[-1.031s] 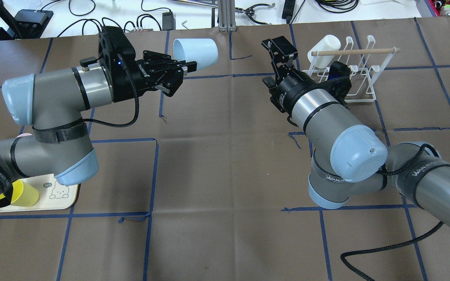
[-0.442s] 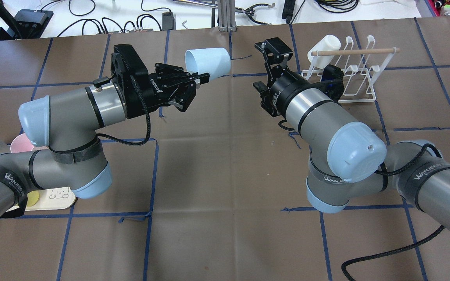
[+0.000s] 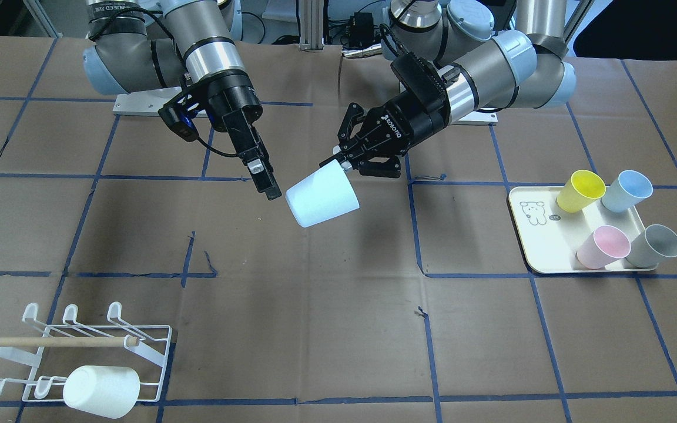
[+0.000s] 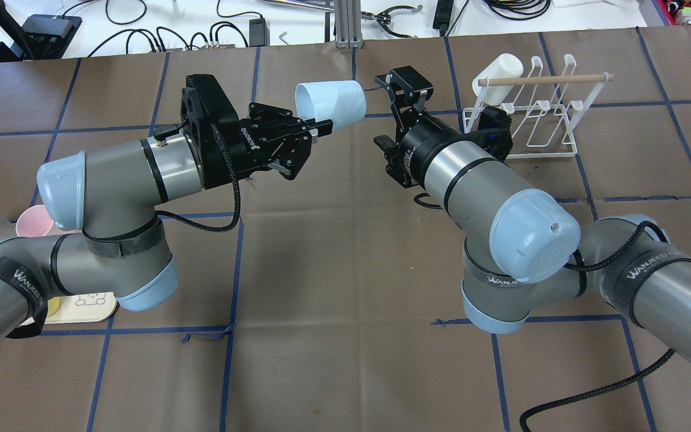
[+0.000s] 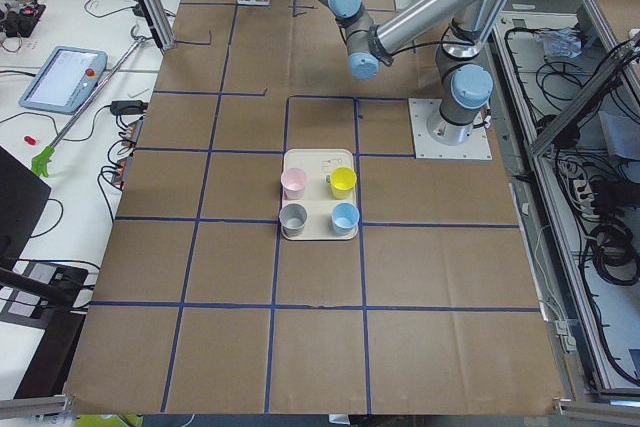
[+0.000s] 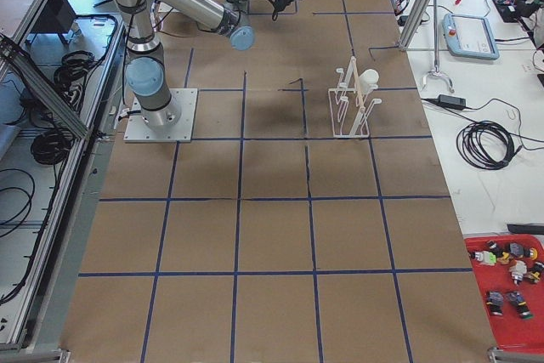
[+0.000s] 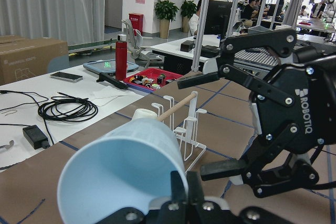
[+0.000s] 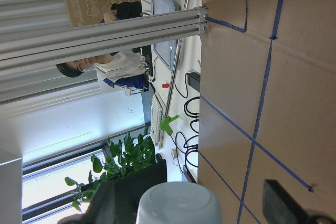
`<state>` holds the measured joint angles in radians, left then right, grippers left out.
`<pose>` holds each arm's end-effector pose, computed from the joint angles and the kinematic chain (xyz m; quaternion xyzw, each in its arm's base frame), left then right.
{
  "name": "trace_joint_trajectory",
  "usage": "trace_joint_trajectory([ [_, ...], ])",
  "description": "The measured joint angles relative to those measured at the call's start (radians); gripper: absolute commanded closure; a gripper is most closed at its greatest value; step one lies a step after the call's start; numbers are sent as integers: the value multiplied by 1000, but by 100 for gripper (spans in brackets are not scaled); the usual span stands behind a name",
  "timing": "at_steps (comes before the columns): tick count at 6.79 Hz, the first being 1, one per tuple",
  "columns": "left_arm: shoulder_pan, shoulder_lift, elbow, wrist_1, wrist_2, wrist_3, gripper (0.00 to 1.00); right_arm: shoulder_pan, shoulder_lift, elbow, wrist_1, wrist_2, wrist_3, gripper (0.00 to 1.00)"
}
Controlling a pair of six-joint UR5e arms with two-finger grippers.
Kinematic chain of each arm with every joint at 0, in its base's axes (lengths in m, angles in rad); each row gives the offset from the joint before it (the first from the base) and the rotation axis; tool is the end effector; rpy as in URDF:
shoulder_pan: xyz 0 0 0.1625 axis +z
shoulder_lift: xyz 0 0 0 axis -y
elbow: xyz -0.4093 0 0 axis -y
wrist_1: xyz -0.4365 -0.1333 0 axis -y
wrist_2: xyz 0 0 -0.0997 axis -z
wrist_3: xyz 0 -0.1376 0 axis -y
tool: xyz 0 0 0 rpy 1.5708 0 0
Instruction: Transfer IKEA cup to right arm and place on rack
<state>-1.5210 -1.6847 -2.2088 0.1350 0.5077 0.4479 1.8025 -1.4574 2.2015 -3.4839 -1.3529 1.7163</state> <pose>-0.2295 -0.4896 0.3136 -0.3795 -0.7047 0.4944 0.3390 0.2804 -0.4785 0.3127 0.5162 0.6515 -0.2333 0.5047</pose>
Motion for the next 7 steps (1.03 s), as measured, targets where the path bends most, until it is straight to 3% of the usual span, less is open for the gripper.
trace_joint_trajectory([
  [7, -1, 5, -1, 0, 0, -5, 97, 48, 2, -63, 100, 0, 70, 0],
])
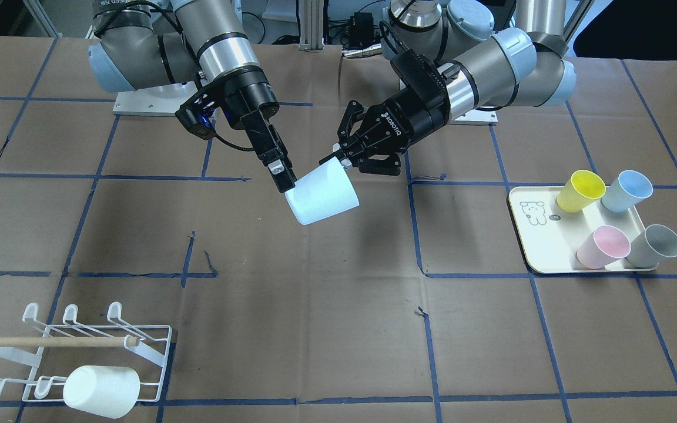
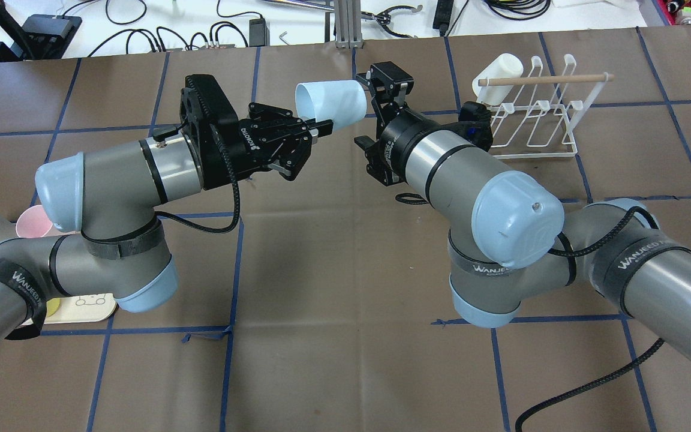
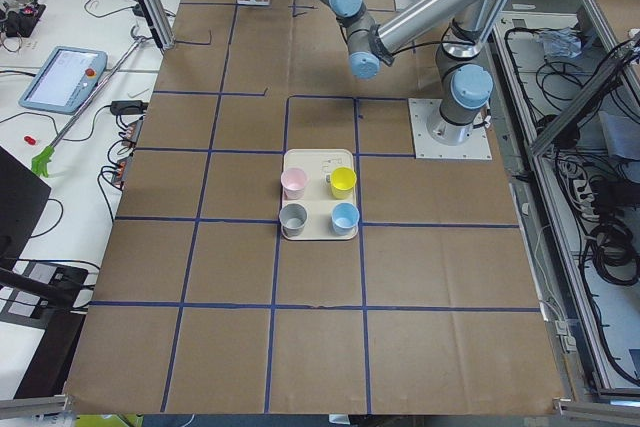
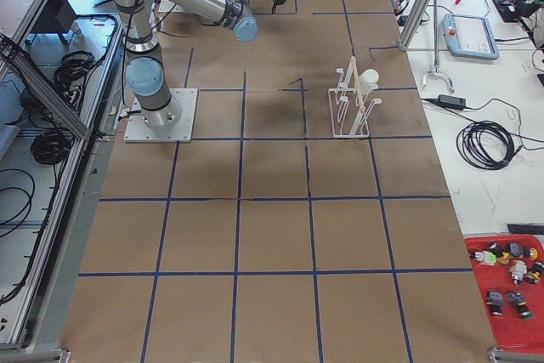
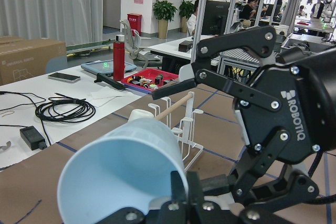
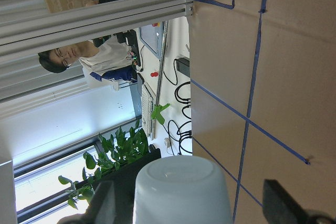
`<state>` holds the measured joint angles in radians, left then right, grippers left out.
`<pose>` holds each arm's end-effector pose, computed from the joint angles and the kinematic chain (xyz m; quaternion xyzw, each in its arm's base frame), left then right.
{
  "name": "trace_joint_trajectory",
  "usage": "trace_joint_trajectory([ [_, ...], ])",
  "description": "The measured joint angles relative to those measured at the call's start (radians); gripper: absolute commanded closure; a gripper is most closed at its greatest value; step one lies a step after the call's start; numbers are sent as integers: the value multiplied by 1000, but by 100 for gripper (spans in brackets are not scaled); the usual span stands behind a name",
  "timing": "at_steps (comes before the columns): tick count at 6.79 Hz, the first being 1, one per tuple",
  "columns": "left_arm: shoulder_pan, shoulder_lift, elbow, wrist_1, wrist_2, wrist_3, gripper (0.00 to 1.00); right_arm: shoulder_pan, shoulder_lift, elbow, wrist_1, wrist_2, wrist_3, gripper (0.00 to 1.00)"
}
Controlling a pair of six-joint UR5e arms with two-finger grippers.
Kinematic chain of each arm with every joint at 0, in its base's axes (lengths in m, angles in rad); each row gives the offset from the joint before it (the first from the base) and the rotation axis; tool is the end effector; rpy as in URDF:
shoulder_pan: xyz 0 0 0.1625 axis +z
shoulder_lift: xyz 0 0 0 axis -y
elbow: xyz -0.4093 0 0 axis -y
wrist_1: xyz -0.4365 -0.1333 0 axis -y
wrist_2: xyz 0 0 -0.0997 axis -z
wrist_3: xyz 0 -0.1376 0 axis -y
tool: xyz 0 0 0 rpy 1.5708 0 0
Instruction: Transfer IKEA cup to right arm and place on rack
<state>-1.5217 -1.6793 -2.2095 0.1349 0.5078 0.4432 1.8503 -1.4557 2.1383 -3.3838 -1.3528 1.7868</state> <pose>-0.2298 -0.4885 0.3159 -0.3789 -0.7044 0.4951 0.3393 0.3084 -0.4834 0.3267 0.5320 0.6520 -0.1938 0.5043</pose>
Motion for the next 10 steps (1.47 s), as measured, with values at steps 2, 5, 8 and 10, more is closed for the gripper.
trace_joint_trajectory([
  [2, 0, 1, 0, -1, 0, -9, 96, 10, 7, -34, 32, 0, 12, 0],
  [5, 1, -1, 1, 0, 0, -11, 96, 16, 37, -57, 42, 1, 14, 0],
  [8, 1, -3, 1, 0, 0, -10, 95, 32, 56, -70, 40, 1, 14, 1],
  [10, 1, -3, 1, 0, 0, -10, 95, 34, 58, -70, 40, 1, 14, 12],
])
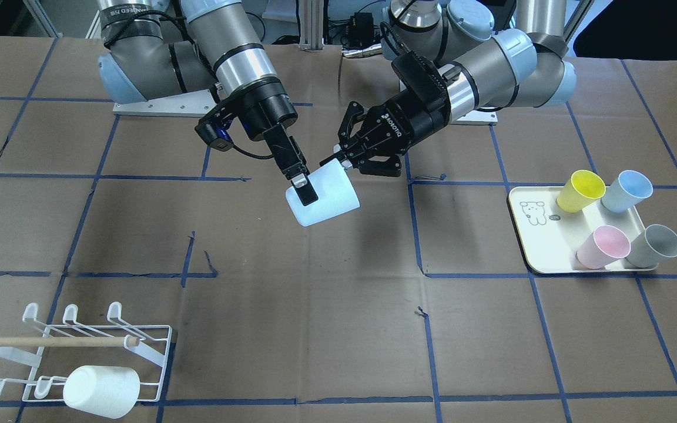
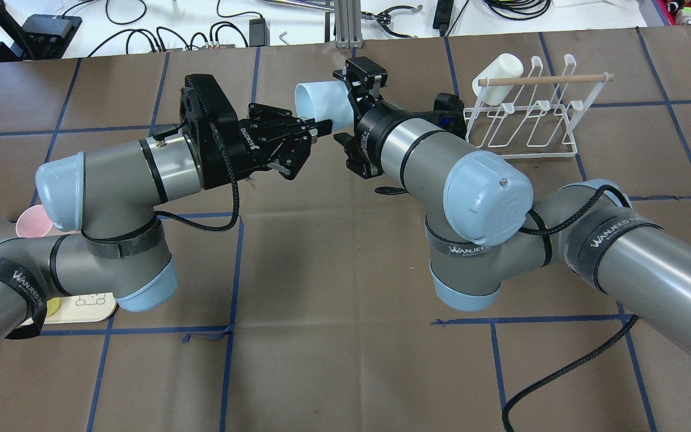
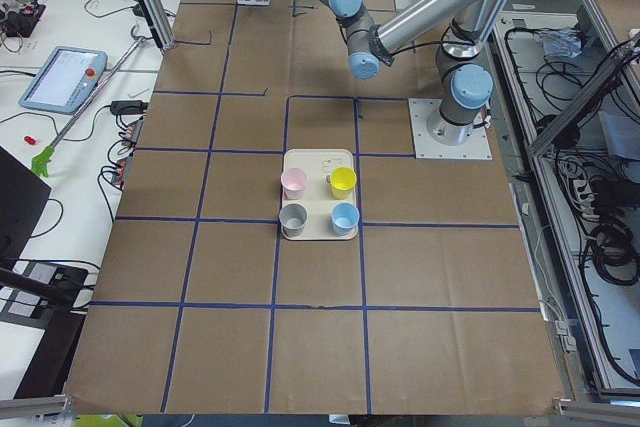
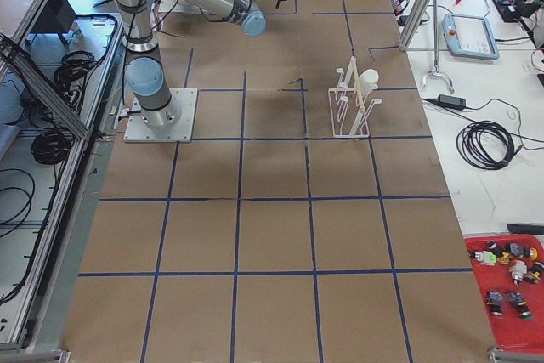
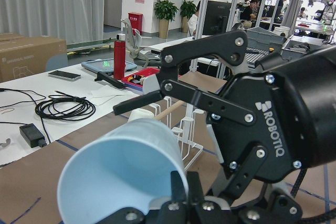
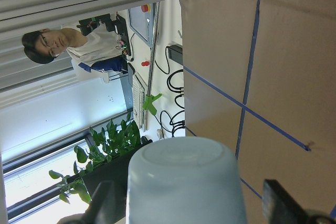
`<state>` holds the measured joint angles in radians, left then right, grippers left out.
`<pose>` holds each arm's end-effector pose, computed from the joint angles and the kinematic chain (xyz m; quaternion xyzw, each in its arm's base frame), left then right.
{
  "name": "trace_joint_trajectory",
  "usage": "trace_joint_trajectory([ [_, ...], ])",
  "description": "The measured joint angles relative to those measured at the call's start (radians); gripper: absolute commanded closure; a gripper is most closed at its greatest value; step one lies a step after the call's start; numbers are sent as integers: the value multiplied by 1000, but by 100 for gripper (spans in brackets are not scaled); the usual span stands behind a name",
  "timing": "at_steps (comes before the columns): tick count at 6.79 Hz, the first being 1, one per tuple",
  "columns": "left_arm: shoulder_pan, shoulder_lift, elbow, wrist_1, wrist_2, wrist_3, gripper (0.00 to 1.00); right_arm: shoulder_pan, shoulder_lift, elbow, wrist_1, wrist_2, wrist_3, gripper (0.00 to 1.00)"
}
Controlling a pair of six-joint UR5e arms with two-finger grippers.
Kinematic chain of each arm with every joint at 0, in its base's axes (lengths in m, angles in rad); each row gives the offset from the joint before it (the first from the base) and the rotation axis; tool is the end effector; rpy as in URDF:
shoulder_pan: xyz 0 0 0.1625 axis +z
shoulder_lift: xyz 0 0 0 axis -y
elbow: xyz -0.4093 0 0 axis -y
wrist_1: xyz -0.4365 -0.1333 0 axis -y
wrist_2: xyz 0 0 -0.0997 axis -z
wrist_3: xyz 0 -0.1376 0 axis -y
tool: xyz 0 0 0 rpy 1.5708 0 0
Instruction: Transfer IKEA cup to right arm and place on rack
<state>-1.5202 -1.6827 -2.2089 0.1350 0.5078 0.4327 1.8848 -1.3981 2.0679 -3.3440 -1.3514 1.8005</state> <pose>-0.2291 -0.4895 0.3145 -0.3742 -0.7073 0.4926 0.3421 0.3336 -0.4987 0.3232 0.5306 0.6621 -0.1747 0.4996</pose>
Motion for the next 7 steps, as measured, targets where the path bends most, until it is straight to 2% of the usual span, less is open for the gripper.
trace_joint_trajectory([
  [3, 0, 0, 0, 0, 0, 0, 90, 0, 0, 0, -3, 1, -3, 38],
  [5, 0, 0, 2, 0, 0, -1, 62, 1, 0, 0, -8, 1, -5, 46],
  [6, 1, 0, 5, 0, 0, -1, 34, 1, 0, 0, -10, 2, -7, 49],
  [7, 2, -1, 7, 0, 1, -3, 12, 1, 0, 0, -12, 3, -9, 49],
])
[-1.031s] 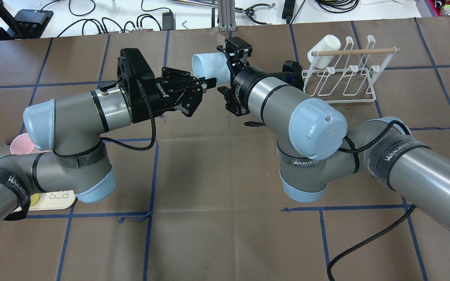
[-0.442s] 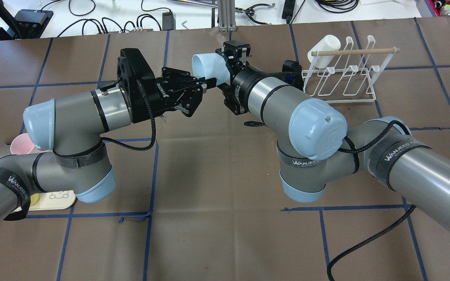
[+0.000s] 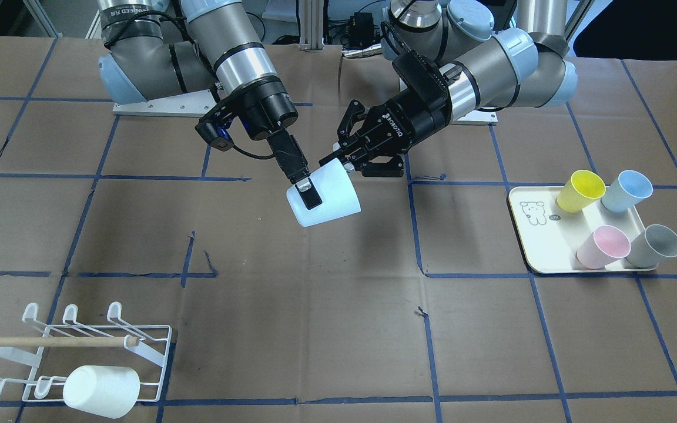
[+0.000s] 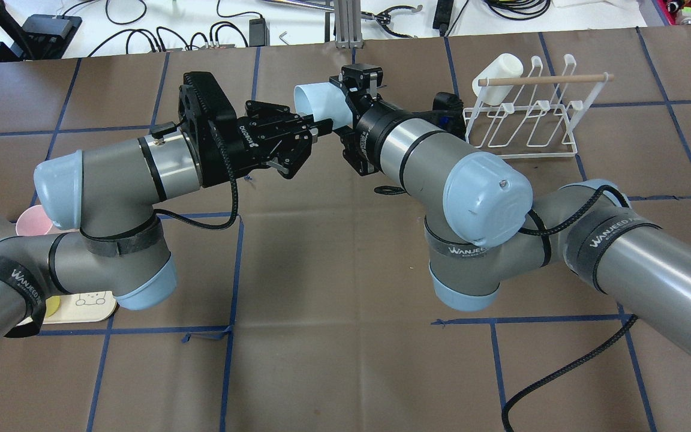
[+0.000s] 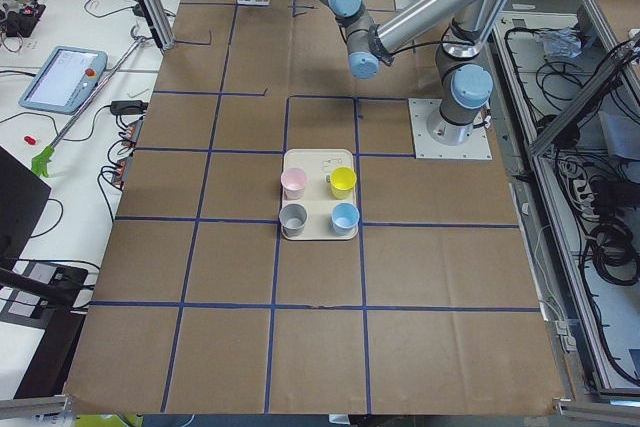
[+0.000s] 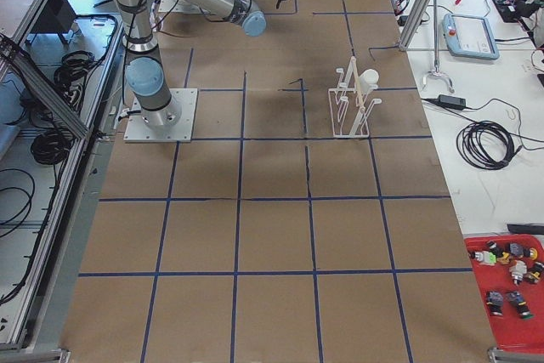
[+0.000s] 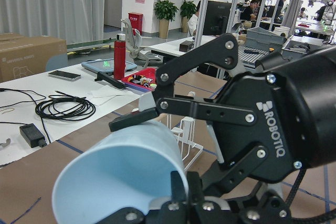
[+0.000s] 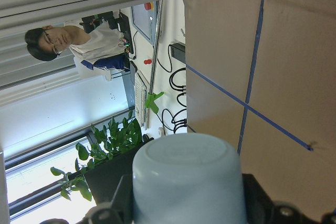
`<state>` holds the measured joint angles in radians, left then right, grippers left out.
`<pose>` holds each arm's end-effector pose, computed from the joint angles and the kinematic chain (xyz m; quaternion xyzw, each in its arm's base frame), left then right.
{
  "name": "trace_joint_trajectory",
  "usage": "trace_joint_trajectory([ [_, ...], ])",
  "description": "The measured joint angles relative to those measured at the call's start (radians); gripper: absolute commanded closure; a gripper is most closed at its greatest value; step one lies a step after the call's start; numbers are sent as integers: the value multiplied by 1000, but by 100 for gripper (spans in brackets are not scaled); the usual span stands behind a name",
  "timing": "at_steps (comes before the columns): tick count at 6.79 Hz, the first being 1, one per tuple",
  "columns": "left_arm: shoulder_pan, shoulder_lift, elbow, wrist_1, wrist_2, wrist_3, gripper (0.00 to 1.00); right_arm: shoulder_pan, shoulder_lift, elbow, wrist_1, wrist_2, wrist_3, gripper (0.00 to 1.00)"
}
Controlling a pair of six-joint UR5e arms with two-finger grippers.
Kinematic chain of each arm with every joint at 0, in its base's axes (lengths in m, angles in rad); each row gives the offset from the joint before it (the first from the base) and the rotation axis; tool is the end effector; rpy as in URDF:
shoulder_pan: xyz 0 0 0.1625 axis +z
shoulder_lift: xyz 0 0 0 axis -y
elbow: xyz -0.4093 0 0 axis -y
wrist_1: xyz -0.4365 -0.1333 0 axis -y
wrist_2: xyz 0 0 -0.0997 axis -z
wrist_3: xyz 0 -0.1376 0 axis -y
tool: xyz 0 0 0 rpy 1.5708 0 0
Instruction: Transfer IKEA cup to right arm and place on rack
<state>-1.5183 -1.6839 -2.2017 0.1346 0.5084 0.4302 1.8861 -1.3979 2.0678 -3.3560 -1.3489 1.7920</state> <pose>-0.2280 -0.4920 0.3170 -0.3736 -0.7069 0.4945 0.3409 0.3344 -0.4978 0.3252 0.5243 0.6631 -0.1784 0.5036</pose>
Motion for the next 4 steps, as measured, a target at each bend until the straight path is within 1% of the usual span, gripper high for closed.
trace_joint_trajectory([
  [1, 1, -1, 0, -1, -1, -9, 1, 0, 0, 0, -1, 3, -1, 55],
  [2, 2, -3, 0, -1, -2, -28, 1, 0, 0, 0, -2, 22, -2, 56],
  [3, 7, -2, -1, -1, -2, -44, 1, -1, 0, 0, -2, 49, -2, 60],
  [4, 19, 0, -3, -1, -2, -51, 1, -2, 2, -6, -2, 61, -4, 65],
])
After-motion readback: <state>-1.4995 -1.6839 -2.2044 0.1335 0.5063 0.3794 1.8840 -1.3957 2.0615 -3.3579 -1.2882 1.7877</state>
